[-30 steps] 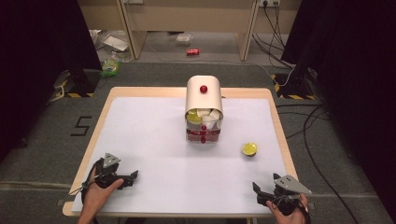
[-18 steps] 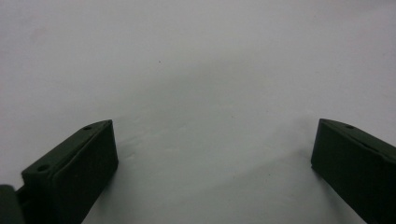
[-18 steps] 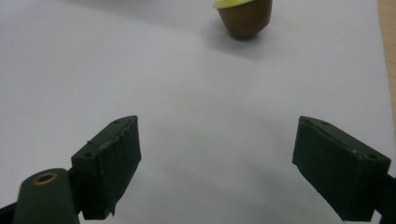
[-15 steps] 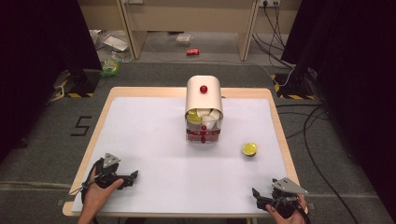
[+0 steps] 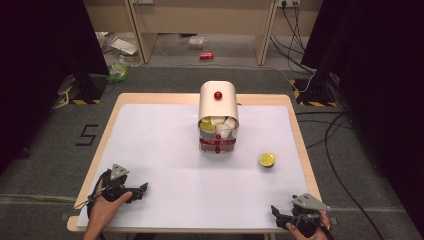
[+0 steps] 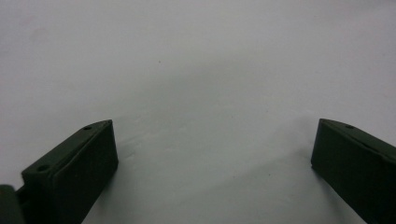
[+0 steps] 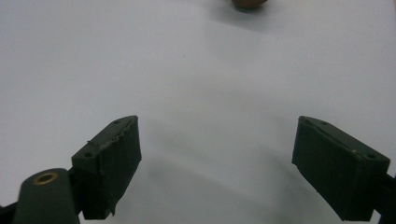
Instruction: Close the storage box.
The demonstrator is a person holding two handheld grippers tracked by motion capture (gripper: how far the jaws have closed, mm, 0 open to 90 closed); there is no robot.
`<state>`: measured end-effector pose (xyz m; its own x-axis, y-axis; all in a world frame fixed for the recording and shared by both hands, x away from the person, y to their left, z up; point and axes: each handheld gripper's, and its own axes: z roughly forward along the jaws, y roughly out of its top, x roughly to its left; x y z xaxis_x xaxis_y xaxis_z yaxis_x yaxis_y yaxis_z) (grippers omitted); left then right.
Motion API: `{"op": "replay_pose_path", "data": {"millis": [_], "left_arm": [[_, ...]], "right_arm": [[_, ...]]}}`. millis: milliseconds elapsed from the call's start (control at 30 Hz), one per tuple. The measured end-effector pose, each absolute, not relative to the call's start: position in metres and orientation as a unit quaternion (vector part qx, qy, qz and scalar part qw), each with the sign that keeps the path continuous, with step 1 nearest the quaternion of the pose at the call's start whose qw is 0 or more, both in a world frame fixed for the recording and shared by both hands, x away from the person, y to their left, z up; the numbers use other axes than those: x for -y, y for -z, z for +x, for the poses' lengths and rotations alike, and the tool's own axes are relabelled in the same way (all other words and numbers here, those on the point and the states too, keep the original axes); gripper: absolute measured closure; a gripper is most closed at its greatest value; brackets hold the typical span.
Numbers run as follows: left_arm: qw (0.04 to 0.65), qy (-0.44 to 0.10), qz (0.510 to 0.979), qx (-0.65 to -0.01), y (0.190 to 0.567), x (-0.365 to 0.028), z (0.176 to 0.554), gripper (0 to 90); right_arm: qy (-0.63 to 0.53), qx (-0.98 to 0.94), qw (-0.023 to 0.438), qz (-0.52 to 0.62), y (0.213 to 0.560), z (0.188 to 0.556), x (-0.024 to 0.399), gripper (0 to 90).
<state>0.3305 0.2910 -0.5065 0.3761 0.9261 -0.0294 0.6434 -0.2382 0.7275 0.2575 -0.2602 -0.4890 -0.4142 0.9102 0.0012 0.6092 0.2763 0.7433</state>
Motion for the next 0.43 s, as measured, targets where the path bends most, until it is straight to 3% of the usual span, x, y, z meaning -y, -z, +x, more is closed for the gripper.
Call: {"op": "replay_pose_path", "data": {"millis": [433], "left_arm": [[0.336,-0.21,0.758,-0.517,0.5065,-0.291,0.3305,0.0]], "right_arm": [[-0.339,-0.769,0.219,0.496,0.4902,0.2549,0.2616,15.8]]}}
